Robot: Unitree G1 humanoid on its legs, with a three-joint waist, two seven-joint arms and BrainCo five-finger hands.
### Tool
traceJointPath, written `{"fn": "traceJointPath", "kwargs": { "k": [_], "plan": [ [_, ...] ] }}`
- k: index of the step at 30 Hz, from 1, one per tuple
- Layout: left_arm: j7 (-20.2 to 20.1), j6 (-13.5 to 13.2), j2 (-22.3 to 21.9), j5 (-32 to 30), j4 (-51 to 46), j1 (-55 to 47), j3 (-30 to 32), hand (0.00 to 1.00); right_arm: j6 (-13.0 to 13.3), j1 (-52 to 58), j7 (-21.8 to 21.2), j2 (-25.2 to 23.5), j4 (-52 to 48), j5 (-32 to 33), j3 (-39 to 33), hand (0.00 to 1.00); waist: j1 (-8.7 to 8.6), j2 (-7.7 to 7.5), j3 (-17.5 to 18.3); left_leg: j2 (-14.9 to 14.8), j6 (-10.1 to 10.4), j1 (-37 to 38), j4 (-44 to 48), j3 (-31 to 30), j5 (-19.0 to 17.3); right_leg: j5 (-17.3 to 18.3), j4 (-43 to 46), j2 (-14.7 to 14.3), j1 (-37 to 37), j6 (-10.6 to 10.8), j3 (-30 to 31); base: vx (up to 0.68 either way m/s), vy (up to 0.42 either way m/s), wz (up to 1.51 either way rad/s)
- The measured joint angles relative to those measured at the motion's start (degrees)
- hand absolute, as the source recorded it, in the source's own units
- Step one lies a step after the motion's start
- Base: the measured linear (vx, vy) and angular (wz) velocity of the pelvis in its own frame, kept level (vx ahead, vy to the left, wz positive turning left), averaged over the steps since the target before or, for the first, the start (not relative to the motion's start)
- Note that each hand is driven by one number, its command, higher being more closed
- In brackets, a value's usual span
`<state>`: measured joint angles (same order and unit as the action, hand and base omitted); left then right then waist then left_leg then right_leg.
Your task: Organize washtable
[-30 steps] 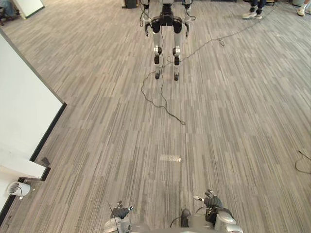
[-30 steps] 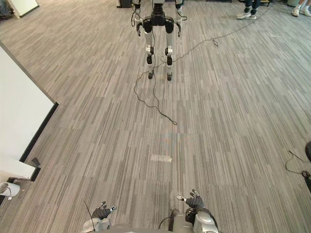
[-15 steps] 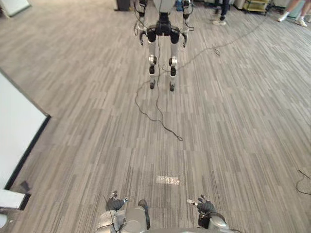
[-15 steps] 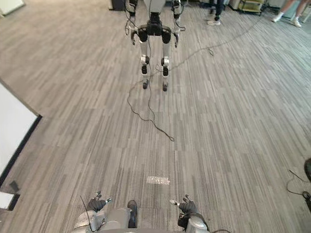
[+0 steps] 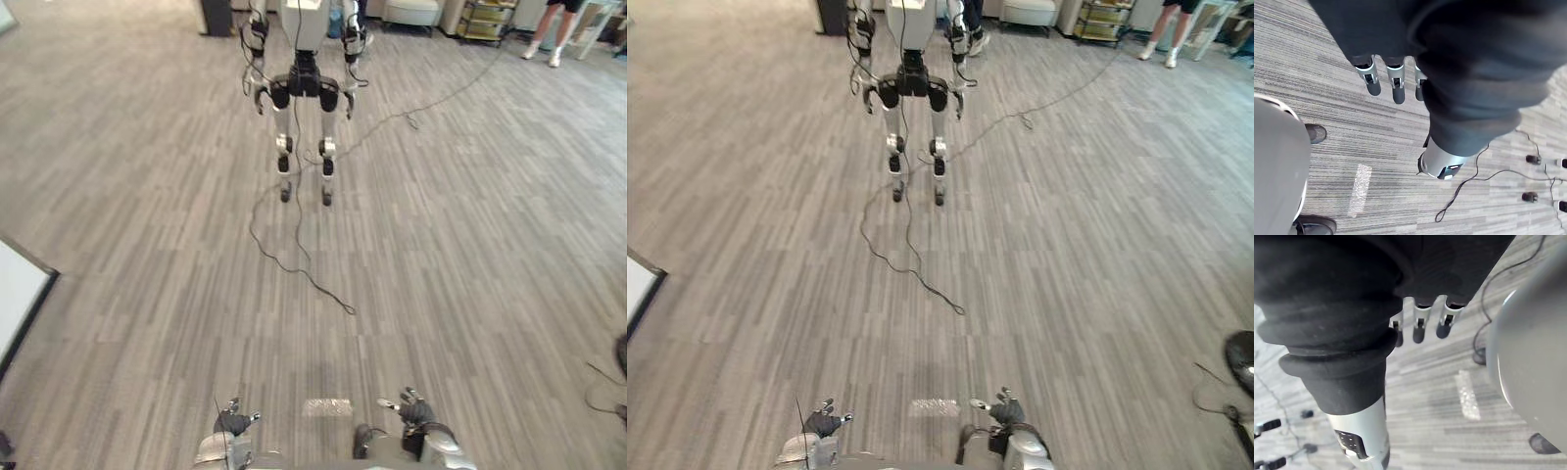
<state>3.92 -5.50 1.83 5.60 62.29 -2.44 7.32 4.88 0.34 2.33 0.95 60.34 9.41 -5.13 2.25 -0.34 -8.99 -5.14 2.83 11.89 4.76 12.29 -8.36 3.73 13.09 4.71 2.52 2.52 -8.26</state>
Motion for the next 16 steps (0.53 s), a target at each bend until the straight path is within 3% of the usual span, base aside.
{"fn": "traceJointPath", "kwargs": {
  "k": [1,2,5,7,9,11,12,14,16],
  "plan": [
    [0.0,0.0,-1.3,-0.4,0.0,0.0,0.5,0.0,0.2,0.1,0.1,0.6,-0.2,0.0,-0.9,0.0,0.1,1.35,-0.1,-1.2,1.2,-0.2,0.8,-0.5,-0.9,0.7,-1.0,-1.1,-0.9,-0.3,-1.0,0.24,-0.15,0.31],
    [-0.1,0.0,-1.4,-0.7,-0.1,0.0,0.7,0.0,0.2,0.0,0.1,0.6,-0.5,0.0,-1.0,0.0,0.05,1.71,-0.3,-1.8,1.7,-0.9,2.5,-1.0,-1.3,1.3,-1.3,-1.5,-1.6,-0.6,-1.3,0.2,-0.16,0.32],
    [0.0,0.0,-1.5,-1.3,-4.0,-0.6,1.9,0.0,0.0,0.8,0.2,0.5,-1.3,0.2,-1.1,0.0,0.63,1.42,-0.8,-6.6,3.2,-12.6,31.2,-2.9,-3.5,3.8,-2.1,-2.8,-6.4,-1.9,-3.2,0.14,-0.206,0.29],
    [0.0,-0.1,-1.6,-1.4,-5.1,-1.1,1.9,0.0,0.0,1.2,0.2,0.4,-1.7,0.2,-1.1,0.0,0.64,1.45,-0.8,-8.3,3.0,-14.5,35.6,-2.0,-3.6,4.6,-2.5,-3.4,-8.3,-2.1,-3.4,0.12,-0.089,-0.05],
    [0.0,0.0,-1.5,-1.7,-5.5,-1.3,1.8,0.0,0.0,1.7,0.2,0.3,-2.7,0.3,-1.2,0.0,0.54,1.42,-0.8,-8.7,2.6,-15.4,32.3,0.2,-3.9,4.9,-3.1,-3.6,-9.3,-1.9,-2.9,0.14,-0.009,-0.18],
    [0.1,0.0,-1.5,-1.7,-5.4,-1.3,1.6,0.0,0.0,1.7,0.3,0.2,-2.8,0.3,-1.9,0.0,0.5,1.48,-0.7,-7.2,2.1,-14.5,19.1,0.3,-3.1,5.0,-3.2,-3.4,-9.2,-1.4,-1.7,0.19,0.09,-0.31],
    [0.0,-0.1,-0.9,-1.6,-4.6,-1.1,1.3,0.0,-0.2,1.5,0.3,0.0,-2.3,0.4,-2.4,0.0,0.54,1.16,-0.5,-5.4,1.7,-12.1,13.1,0.5,-0.4,5.1,-3.2,-2.9,-9.2,-0.6,-0.6,0.2,0.105,-0.24],
    [0.0,-0.1,0.4,-1.7,-3.7,-0.9,0.9,0.0,-0.3,1.9,0.2,-0.8,-2.1,0.2,-2.4,0.0,0.75,-0.97,0.2,-2.8,1.0,-9.8,8.1,0.9,1.2,4.7,-5.1,-1.5,-9.6,0.0,-0.3,0.18,0.08,-0.11],
    [0.1,-0.1,0.8,-1.7,-3.2,-0.8,0.5,0.0,-0.3,2.1,0.3,-1.2,-2.0,0.2,-2.8,0.0,0.98,-1.53,0.3,-1.6,0.5,-8.0,5.9,1.8,1.6,4.3,-6.5,-0.5,-11.3,0.7,-0.1,0.14,0.083,-0.04]
  ]
}}
